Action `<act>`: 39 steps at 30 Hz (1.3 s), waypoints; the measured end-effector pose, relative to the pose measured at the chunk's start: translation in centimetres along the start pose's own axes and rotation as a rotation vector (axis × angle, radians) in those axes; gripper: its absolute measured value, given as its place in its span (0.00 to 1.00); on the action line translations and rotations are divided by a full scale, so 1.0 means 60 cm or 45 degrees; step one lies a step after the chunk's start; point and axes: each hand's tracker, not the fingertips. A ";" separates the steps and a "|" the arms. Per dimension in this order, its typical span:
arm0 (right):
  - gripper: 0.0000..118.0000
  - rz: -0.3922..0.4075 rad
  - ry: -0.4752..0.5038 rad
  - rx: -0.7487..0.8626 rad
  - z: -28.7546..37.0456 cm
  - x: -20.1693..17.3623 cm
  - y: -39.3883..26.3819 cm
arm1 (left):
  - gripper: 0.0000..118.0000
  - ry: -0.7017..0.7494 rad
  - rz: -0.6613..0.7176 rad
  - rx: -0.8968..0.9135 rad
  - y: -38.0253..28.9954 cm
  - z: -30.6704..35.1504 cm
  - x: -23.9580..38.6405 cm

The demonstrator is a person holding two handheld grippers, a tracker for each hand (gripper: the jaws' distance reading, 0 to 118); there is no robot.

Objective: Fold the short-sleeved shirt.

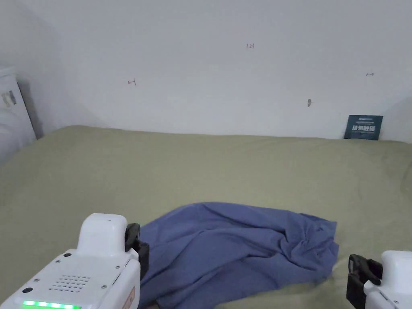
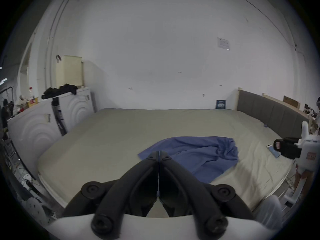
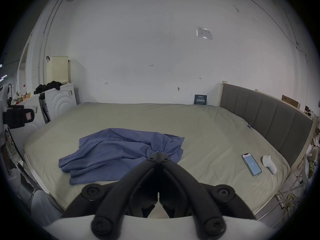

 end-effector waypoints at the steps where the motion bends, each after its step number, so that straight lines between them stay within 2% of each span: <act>1: 0.01 -0.007 0.003 -0.003 0.000 -0.002 -0.004 | 0.01 0.014 0.006 -0.001 -0.009 0.006 -0.010; 13: 0.01 -0.025 0.018 -0.030 -0.011 -0.011 -0.014 | 0.00 0.075 0.105 -0.117 -0.038 -0.022 -0.077; 20: 0.01 -0.022 0.035 -0.085 -0.039 -0.017 -0.029 | 0.00 0.029 0.063 -0.426 -0.077 -0.159 -0.112; 21: 0.01 -0.021 0.035 -0.097 -0.044 -0.017 -0.033 | 0.10 0.008 0.083 -0.486 -0.085 -0.188 -0.118; 22: 0.01 -0.018 0.036 -0.111 -0.050 -0.018 -0.037 | 0.37 -0.002 0.126 -0.530 -0.092 -0.213 -0.122; 23: 0.01 -0.016 0.039 -0.123 -0.057 -0.019 -0.040 | 0.74 0.005 0.152 -0.572 -0.100 -0.241 -0.132; 24: 0.01 -0.012 0.036 -0.140 -0.065 -0.020 -0.044 | 1.00 0.015 0.163 -0.638 -0.107 -0.272 -0.135; 28: 0.01 0.001 0.036 -0.188 -0.092 -0.021 -0.056 | 1.00 0.072 0.071 -0.742 -0.136 -0.350 -0.139; 35: 0.01 -0.002 0.034 -0.246 -0.126 -0.012 -0.068 | 0.98 0.062 0.095 -0.910 -0.192 -0.420 -0.139; 36: 0.01 0.002 0.031 -0.254 -0.129 -0.010 -0.069 | 0.88 0.052 0.090 -0.908 -0.197 -0.419 -0.138; 37: 0.01 0.004 0.030 -0.260 -0.131 -0.008 -0.071 | 0.74 0.037 0.098 -0.898 -0.197 -0.413 -0.139; 38: 0.01 0.008 0.032 -0.269 -0.134 -0.004 -0.072 | 0.70 0.061 0.091 -0.867 -0.191 -0.401 -0.133; 39: 0.01 0.006 0.028 -0.278 -0.138 0.000 -0.073 | 0.58 0.041 0.079 -0.861 -0.184 -0.393 -0.127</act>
